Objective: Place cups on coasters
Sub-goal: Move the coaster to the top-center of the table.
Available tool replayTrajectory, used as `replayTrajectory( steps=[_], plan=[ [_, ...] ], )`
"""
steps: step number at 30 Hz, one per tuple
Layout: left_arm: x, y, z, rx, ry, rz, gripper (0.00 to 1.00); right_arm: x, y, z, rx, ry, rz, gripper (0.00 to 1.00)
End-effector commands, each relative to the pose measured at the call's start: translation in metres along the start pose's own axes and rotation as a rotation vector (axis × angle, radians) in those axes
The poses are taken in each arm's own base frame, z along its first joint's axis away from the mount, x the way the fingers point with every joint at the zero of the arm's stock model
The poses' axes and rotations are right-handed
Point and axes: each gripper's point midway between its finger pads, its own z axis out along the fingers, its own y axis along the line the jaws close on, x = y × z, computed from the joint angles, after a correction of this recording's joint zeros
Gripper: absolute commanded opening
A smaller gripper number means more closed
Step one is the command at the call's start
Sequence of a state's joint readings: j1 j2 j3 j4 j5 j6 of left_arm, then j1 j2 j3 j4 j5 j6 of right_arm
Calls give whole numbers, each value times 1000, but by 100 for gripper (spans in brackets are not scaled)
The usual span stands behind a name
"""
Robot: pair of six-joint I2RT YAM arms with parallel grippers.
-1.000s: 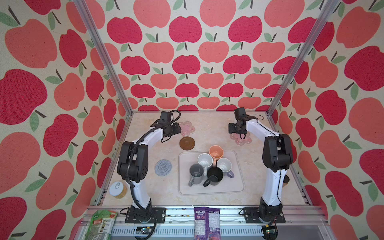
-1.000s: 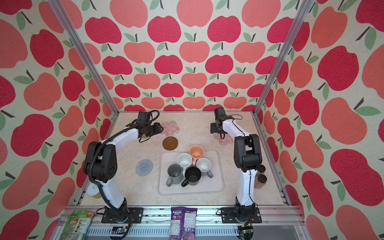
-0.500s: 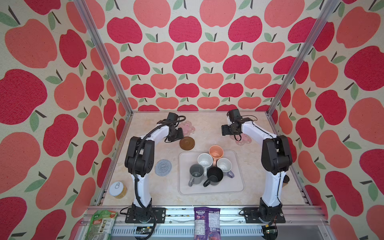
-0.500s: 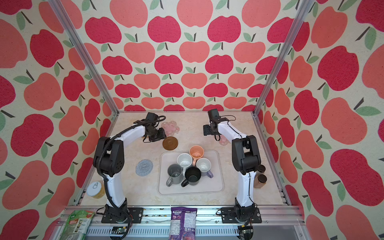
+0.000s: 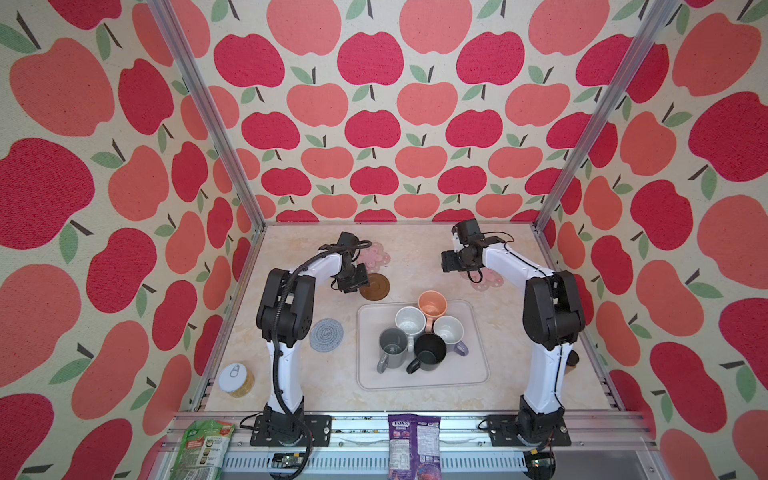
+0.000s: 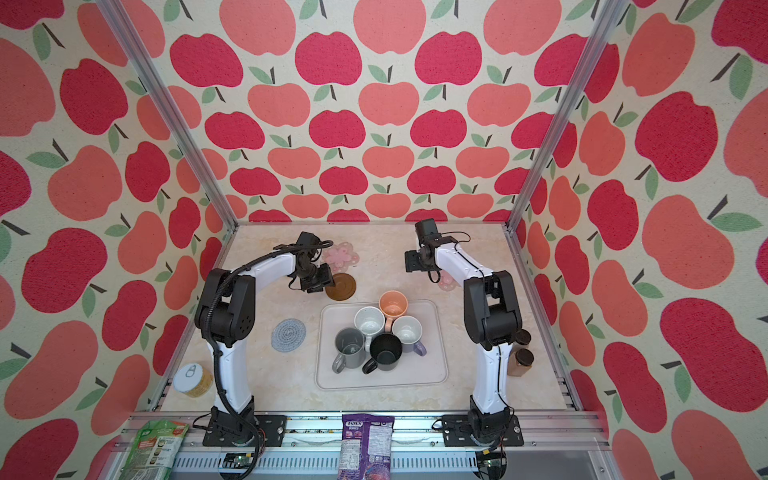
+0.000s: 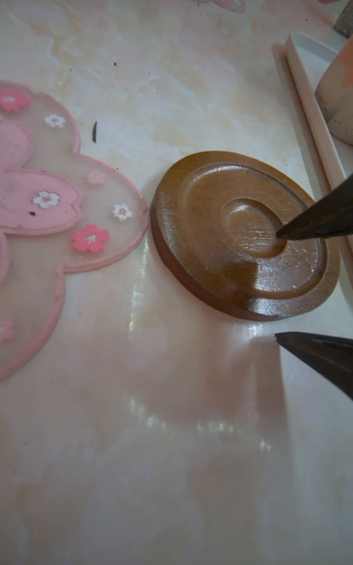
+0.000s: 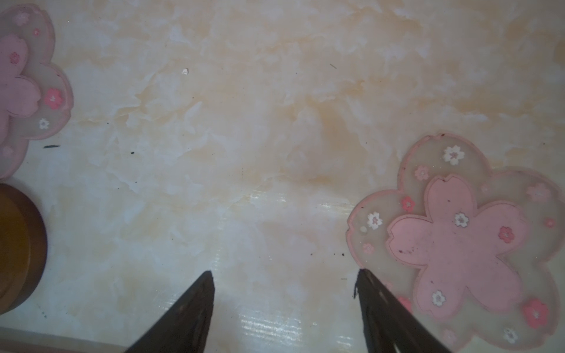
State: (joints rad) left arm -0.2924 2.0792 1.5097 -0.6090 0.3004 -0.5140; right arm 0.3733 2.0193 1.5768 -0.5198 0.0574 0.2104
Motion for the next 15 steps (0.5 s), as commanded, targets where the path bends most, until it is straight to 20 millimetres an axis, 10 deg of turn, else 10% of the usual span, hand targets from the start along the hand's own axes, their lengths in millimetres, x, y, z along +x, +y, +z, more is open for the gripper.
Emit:
replayTrajectory(
  steps=[1, 15],
  plan=[
    [6, -4, 9, 30, 38, -33, 51, -3, 9, -13, -35, -23, -21, 76],
    [12, -48, 31, 129, 84, 17, 50, 8, 13, -8, -61, -19, -1, 76]
  ],
)
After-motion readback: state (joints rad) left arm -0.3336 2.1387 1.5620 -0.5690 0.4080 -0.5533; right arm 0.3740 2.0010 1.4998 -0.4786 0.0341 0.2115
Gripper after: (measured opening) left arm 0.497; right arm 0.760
